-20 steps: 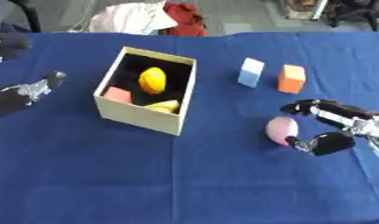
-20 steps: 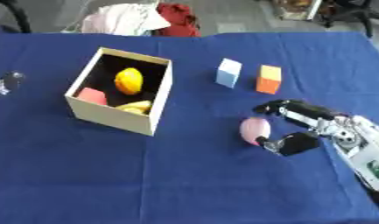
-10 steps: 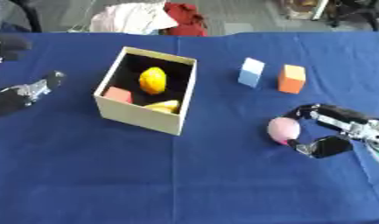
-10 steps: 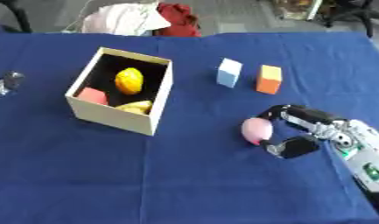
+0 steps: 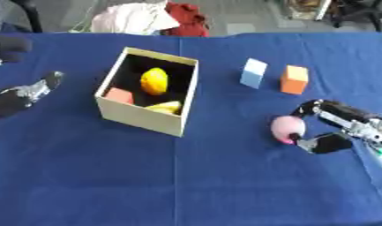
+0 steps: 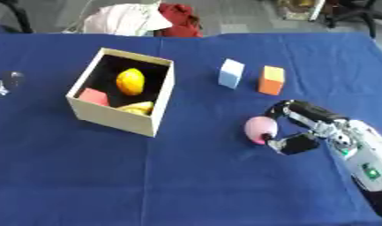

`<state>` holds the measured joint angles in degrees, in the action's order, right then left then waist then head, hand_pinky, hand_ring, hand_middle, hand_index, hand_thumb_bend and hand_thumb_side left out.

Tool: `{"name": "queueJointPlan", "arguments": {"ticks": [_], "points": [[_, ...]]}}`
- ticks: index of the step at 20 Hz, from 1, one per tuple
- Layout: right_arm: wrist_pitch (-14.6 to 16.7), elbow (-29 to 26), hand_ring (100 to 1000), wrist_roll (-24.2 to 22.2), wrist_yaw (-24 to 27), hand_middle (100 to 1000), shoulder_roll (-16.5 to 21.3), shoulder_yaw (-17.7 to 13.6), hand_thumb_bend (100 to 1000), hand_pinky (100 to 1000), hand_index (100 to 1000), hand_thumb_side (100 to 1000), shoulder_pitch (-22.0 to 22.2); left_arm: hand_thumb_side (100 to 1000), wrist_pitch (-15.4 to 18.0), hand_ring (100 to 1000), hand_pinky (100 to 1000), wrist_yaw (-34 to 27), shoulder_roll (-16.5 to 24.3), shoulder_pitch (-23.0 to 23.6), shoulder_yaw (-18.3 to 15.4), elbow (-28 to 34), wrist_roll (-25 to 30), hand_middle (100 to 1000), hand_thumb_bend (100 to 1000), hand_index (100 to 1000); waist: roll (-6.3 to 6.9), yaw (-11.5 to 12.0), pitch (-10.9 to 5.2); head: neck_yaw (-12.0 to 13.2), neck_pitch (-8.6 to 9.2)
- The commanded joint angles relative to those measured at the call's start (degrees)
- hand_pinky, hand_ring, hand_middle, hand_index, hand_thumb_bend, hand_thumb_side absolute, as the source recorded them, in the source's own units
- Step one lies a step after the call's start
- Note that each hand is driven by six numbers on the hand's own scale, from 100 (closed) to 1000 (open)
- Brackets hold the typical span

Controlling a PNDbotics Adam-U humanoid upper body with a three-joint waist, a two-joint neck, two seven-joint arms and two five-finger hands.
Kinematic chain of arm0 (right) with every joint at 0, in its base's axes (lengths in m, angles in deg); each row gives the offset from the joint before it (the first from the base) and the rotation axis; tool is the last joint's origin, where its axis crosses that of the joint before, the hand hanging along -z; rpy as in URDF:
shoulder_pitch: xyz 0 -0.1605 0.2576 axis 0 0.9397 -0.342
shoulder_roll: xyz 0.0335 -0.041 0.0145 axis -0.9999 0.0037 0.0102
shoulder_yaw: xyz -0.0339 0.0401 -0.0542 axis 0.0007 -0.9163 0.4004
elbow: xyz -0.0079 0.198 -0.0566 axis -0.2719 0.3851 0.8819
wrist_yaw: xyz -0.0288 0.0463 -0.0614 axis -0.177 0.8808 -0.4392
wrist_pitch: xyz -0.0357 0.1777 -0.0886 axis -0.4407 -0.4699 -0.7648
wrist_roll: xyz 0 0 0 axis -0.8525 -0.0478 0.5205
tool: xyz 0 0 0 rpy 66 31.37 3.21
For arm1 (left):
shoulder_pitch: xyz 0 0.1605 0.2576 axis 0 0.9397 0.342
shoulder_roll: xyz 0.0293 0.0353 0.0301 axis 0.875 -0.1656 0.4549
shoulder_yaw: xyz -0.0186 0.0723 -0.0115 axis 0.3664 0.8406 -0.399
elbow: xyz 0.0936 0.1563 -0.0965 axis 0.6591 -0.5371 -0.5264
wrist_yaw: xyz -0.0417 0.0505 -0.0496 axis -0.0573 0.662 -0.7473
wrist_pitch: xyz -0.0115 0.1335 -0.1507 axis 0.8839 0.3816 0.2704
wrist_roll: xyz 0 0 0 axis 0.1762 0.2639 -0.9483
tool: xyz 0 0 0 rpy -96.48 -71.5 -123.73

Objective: Pick up objects on the table and place them in the box.

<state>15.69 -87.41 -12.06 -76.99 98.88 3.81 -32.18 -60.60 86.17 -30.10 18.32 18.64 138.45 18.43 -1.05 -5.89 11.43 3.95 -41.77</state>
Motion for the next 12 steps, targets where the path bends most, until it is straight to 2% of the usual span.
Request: {"name": "queueJointPlan", "arguments": {"ticks": [1,3,6,10,12], "points": [[-0.8,-2.71,674,3.59,-0.61,481,1.19,-2.01,113,766,543,218,-1.19,418,0.02,765,767,-0.02,0.66,-0.36,-0.69,0.43,-0.03,609,713,698,-0.42,0.0,-1.07,-0.1,0.07],[-1.6,-4.43,646,5.76,0.01,436,1.29,-2.89,100,753,496,199,-1.46,419,0.04,765,768,-0.05,0.6,-0.35,-0.73,0.4,-0.07,608,710,698,-0.43,-0.04,-1.07,-0.16,0.18],[-2.5,-6.93,638,9.01,1.41,421,1.74,-3.01,100,751,482,200,-1.95,419,0.07,765,767,-0.1,0.52,-0.4,-0.79,0.37,-0.14,607,707,698,-0.44,0.01,-1.06,-0.32,0.29],[-3.03,-10.38,639,12.82,3.71,424,2.38,-1.7,100,752,483,199,-4.4,419,0.24,765,771,-0.22,0.42,-0.49,-0.81,0.45,-0.06,609,697,699,-0.45,0.25,-1.14,-0.62,0.34],[-3.02,-11.8,640,12.97,4.56,425,2.27,-0.88,100,753,485,196,-6.62,419,0.29,765,771,-0.28,0.35,-0.56,-0.74,0.52,0.01,608,696,699,-0.47,0.49,-1.26,-0.87,0.25]]}}
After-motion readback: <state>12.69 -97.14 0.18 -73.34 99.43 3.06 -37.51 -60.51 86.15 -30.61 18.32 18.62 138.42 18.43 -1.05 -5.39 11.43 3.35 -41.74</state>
